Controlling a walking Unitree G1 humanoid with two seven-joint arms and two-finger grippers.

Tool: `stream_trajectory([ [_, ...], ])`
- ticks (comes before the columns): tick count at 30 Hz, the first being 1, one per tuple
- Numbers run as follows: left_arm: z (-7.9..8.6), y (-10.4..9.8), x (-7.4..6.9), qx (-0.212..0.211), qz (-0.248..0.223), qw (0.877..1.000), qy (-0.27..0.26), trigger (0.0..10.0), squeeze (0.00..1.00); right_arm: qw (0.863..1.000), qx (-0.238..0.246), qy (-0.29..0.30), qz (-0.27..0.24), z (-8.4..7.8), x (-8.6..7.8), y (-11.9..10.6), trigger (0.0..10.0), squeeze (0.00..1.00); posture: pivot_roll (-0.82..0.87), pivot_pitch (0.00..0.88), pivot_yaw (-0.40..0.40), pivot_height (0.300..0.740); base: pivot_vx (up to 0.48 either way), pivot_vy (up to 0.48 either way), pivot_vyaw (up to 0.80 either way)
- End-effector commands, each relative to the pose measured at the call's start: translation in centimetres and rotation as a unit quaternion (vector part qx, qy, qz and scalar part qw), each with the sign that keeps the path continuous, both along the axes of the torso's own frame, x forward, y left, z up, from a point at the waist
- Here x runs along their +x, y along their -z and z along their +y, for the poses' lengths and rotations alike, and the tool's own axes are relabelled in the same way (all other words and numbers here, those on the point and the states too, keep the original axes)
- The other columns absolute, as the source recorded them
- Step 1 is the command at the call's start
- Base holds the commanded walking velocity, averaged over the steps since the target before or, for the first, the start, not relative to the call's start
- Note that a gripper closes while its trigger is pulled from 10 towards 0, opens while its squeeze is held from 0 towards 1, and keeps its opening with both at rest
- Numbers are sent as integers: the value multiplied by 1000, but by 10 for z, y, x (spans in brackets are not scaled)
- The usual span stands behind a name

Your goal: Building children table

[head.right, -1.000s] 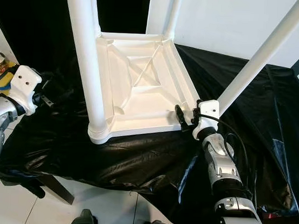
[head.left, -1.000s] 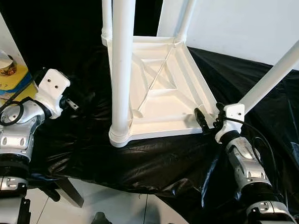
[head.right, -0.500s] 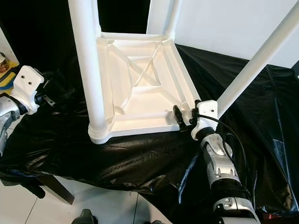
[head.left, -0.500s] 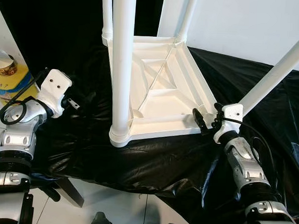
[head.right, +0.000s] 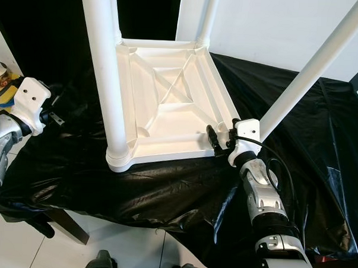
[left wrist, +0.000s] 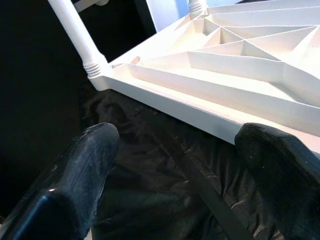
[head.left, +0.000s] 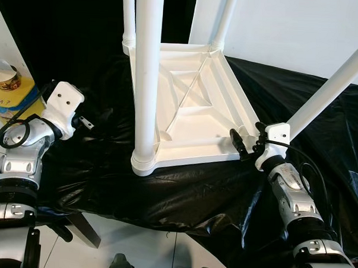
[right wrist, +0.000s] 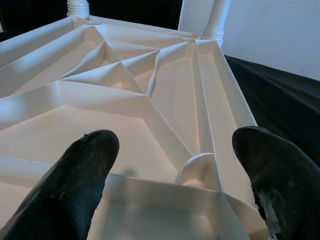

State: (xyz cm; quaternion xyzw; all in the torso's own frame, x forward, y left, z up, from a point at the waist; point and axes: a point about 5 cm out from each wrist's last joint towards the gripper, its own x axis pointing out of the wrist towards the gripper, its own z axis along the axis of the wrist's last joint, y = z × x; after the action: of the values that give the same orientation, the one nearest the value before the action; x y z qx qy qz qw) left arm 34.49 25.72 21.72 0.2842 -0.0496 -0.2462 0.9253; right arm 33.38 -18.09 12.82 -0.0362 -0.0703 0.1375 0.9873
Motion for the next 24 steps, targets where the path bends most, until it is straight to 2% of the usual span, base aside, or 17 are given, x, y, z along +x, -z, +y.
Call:
stream_trajectory([
  [1,3,-1,3,-11,-28,998,-49,10000,0,1000,-5,0,3,-1,-2,3,10000,0,156,61,-133,740,0,0,0],
  [24,6,0,2,-11,-26,998,-51,10000,0,1000,-3,-10,9,3,-6,8,10000,0,160,72,-128,740,0,0,0],
])
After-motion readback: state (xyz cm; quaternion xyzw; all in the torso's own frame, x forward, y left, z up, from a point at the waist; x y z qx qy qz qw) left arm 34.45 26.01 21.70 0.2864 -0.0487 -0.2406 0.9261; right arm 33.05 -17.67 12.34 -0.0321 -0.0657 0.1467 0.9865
